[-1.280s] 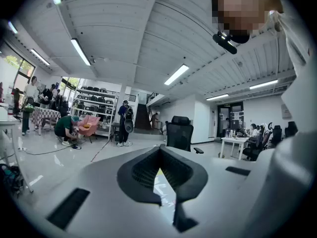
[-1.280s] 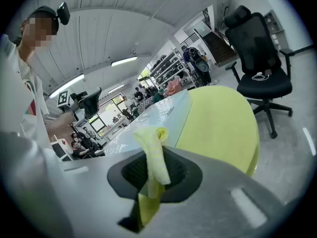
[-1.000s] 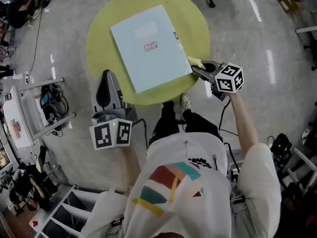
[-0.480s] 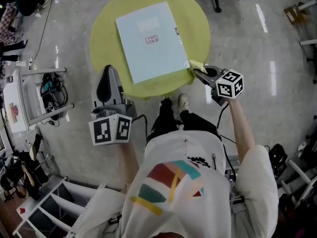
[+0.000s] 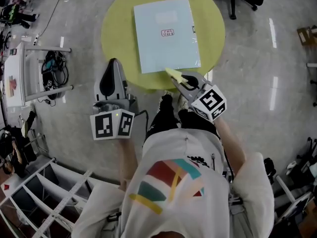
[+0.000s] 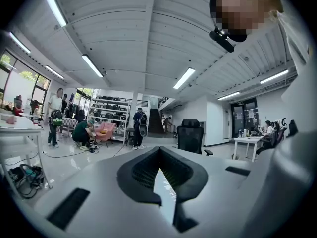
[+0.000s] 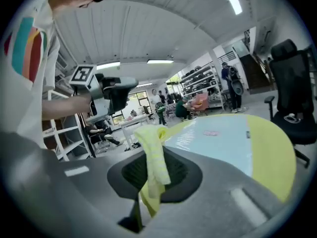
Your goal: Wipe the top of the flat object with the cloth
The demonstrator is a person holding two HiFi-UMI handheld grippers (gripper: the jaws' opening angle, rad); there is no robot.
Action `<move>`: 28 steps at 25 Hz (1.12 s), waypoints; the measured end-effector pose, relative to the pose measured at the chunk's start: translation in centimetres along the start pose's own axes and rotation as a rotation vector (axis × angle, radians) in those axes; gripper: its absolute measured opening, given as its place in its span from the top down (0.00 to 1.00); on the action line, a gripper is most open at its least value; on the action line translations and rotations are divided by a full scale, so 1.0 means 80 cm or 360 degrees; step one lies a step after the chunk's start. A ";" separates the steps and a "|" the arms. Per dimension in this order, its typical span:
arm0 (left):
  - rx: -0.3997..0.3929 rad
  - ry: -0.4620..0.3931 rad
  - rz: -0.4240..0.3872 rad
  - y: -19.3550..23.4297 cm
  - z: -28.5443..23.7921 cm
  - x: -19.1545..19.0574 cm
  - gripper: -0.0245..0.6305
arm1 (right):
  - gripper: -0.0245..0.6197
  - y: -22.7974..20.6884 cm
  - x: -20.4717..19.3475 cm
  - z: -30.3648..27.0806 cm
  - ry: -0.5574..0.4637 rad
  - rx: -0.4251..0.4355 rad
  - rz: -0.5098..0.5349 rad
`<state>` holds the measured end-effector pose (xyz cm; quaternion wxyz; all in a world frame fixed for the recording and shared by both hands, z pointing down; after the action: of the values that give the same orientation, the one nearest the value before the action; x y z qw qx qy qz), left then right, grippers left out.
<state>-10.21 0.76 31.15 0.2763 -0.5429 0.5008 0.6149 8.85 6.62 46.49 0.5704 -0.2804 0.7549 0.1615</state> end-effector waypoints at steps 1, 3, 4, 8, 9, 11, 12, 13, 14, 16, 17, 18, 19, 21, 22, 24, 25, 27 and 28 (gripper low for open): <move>0.0017 0.0003 -0.0001 0.003 0.004 -0.001 0.94 | 0.92 0.017 0.001 -0.023 0.0008 0.0040 0.0033; 0.0061 0.0005 0.0001 0.009 0.014 -0.004 0.94 | 0.92 0.045 0.002 -0.066 0.0025 0.0087 0.0082; 0.0090 0.0005 0.0006 0.014 0.020 -0.005 0.94 | 0.92 0.057 0.000 -0.085 0.0043 0.0099 0.0112; 0.0228 0.0019 0.0036 0.037 0.051 -0.020 0.94 | 0.92 0.082 -0.010 -0.147 0.0168 0.0048 0.0228; 0.0258 0.0026 0.0043 0.043 0.058 -0.025 0.94 | 0.92 0.082 -0.012 -0.158 0.0196 0.0007 0.0224; 0.0312 0.0035 0.0056 0.054 0.072 -0.032 0.94 | 0.92 0.082 -0.017 -0.173 0.0246 -0.0050 0.0223; 0.0336 0.0038 0.0063 0.059 0.079 -0.035 0.94 | 0.92 0.082 -0.021 -0.179 0.0267 -0.0058 0.0236; 0.0357 0.0040 0.0068 0.063 0.085 -0.037 0.94 | 0.92 0.083 -0.024 -0.182 0.0285 -0.0060 0.0255; 0.0375 0.0039 0.0072 0.066 0.091 -0.038 0.94 | 0.92 0.083 -0.026 -0.185 0.0299 -0.0060 0.0276; 0.0399 0.0033 0.0078 0.072 0.098 -0.039 0.94 | 0.92 0.082 -0.031 -0.188 0.0318 -0.0055 0.0322; 0.0407 0.0028 0.0078 0.074 0.100 -0.040 0.94 | 0.92 0.081 -0.033 -0.188 0.0324 -0.0052 0.0343; 0.0412 0.0023 0.0078 0.076 0.102 -0.040 0.94 | 0.92 0.080 -0.033 -0.188 0.0330 -0.0050 0.0363; 0.0417 0.0020 0.0079 0.078 0.104 -0.040 0.94 | 0.92 0.079 -0.034 -0.188 0.0337 -0.0048 0.0382; 0.0419 0.0017 0.0082 0.079 0.106 -0.040 0.94 | 0.92 0.080 -0.034 -0.187 0.0352 -0.0056 0.0422; 0.0415 0.0016 0.0082 0.079 0.105 -0.039 0.94 | 0.92 0.081 -0.034 -0.186 0.0357 -0.0067 0.0437; 0.0399 0.0016 0.0080 0.076 0.103 -0.037 0.94 | 0.92 0.081 -0.034 -0.182 0.0361 -0.0095 0.0449; 0.0389 0.0018 0.0078 0.074 0.101 -0.037 0.94 | 0.92 0.080 -0.034 -0.180 0.0361 -0.0109 0.0447; 0.0367 0.0025 0.0072 0.068 0.097 -0.037 0.94 | 0.92 0.078 -0.035 -0.175 0.0363 -0.0134 0.0438; 0.0355 0.0029 0.0067 0.066 0.096 -0.038 0.94 | 0.92 0.076 -0.035 -0.173 0.0365 -0.0151 0.0432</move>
<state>-17.08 6.58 34.96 0.3175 -0.5036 0.5800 0.5560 -4.94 4.31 52.83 0.4398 -0.2191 0.8374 0.2393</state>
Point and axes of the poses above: the fingertips, and each gripper's own axes: z backward along the fingers, y to its left, x out of its top, the point moved 6 cm from there along z, backward along the fingers, and after that the axes turned 13 degrees about z, right-handed, at the moved point
